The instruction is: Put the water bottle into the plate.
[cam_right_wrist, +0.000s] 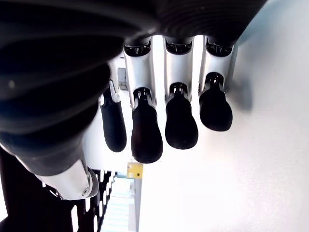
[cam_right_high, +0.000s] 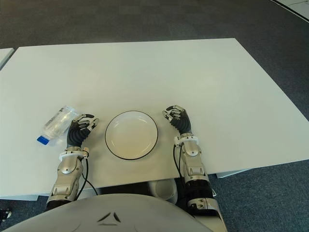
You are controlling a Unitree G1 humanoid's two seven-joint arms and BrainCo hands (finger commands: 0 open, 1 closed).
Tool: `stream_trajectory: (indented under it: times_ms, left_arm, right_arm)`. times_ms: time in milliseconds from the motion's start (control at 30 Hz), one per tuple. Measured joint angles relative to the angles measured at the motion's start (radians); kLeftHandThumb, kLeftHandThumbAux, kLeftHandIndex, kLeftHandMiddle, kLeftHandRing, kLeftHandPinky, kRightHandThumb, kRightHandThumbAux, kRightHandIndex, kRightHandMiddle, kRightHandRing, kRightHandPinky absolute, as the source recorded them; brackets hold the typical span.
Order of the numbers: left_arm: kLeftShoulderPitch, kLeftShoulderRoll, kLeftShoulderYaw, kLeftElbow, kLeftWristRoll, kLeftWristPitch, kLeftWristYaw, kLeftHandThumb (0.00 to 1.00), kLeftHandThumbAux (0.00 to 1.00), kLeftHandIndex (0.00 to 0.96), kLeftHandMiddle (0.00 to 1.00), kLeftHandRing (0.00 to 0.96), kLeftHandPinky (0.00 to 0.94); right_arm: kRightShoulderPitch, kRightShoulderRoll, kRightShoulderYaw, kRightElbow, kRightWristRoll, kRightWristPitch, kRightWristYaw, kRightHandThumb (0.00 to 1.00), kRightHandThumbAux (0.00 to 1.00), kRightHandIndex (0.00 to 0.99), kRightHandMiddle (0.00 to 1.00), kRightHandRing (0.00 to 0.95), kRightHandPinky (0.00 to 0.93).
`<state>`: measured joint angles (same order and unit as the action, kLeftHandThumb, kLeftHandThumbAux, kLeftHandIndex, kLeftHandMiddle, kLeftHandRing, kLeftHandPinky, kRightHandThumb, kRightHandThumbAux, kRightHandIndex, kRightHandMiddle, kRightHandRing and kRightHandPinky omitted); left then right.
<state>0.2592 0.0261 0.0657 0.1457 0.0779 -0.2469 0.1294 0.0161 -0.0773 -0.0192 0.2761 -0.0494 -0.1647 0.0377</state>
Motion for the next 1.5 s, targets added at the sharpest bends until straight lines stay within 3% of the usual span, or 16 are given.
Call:
stream_trajectory:
  times_ms: [433,633,767,1033,1133,1333,1400,1500]
  left_arm:
    - [0.029,-0.003,-0.001,-0.033,0.006,-0.011,0.006,0.704,0.721,0.438,0.861,0.864,0.851]
    - [0.090,-0.016,-0.009,-0.176,0.092,-0.019,0.071,0.703,0.719,0.438,0.848,0.848,0.830]
    - [0.122,-0.029,-0.022,-0.270,0.215,-0.030,0.150,0.704,0.719,0.437,0.831,0.826,0.813]
    - [0.122,0.007,-0.043,-0.277,0.544,-0.026,0.366,0.703,0.719,0.436,0.798,0.782,0.765]
    - [0.118,0.029,-0.041,-0.271,0.658,0.004,0.457,0.702,0.718,0.434,0.719,0.712,0.688]
    - [0.112,0.046,-0.043,-0.263,0.833,0.137,0.601,0.701,0.719,0.428,0.534,0.541,0.543]
    - [0.112,0.046,-0.047,-0.264,0.861,0.166,0.625,0.697,0.721,0.420,0.408,0.388,0.397]
    - [0.113,0.047,-0.054,-0.272,0.895,0.201,0.639,0.690,0.723,0.408,0.284,0.259,0.253]
  right_arm:
    - [0.000,-0.002,0.001,0.000,-0.003,0.006,-0.003,0.700,0.731,0.437,0.752,0.745,0.739]
    - [0.001,-0.003,0.001,0.000,-0.003,0.008,-0.003,0.699,0.731,0.437,0.759,0.751,0.753]
    - [0.001,-0.004,0.001,0.001,-0.003,0.007,-0.002,0.699,0.731,0.437,0.761,0.753,0.753]
    - [-0.001,-0.003,0.001,0.002,-0.003,0.003,-0.005,0.701,0.731,0.437,0.756,0.750,0.746]
    - [-0.001,-0.003,0.002,0.002,-0.004,0.003,-0.005,0.700,0.731,0.437,0.758,0.752,0.750]
    - [0.000,-0.003,0.003,0.005,-0.003,0.002,-0.001,0.699,0.731,0.436,0.760,0.753,0.753]
    - [0.000,-0.003,0.003,0.005,-0.001,0.000,0.001,0.699,0.732,0.436,0.759,0.752,0.750]
    - [0.000,-0.003,0.002,0.006,0.000,-0.003,0.005,0.700,0.731,0.436,0.759,0.751,0.748]
